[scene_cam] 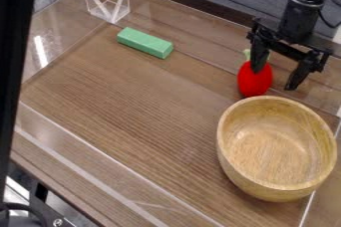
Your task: Move the red object to the left side of the table
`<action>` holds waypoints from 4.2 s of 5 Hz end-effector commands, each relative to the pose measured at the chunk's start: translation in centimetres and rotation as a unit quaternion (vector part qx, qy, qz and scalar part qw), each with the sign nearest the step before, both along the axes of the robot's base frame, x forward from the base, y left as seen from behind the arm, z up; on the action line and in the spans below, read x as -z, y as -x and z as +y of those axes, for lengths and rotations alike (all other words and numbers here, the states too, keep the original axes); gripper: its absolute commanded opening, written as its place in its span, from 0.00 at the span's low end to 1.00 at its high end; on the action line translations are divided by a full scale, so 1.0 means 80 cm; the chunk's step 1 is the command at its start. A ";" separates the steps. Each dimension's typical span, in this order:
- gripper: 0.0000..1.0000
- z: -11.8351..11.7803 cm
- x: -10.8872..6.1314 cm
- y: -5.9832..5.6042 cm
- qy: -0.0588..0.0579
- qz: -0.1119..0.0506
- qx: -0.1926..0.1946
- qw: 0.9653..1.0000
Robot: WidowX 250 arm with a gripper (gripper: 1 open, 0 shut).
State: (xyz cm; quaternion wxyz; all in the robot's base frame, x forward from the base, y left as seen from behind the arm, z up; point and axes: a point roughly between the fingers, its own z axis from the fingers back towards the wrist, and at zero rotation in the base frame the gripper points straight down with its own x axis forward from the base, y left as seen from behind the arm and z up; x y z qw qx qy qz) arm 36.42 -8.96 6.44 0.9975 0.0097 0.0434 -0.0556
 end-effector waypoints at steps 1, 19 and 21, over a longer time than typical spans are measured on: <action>1.00 -0.011 -0.027 -0.012 0.008 -0.042 0.010 0.999; 0.00 0.082 -0.129 0.035 0.002 -0.172 -0.042 0.984; 1.00 0.076 -0.132 0.034 0.013 -0.182 -0.019 0.983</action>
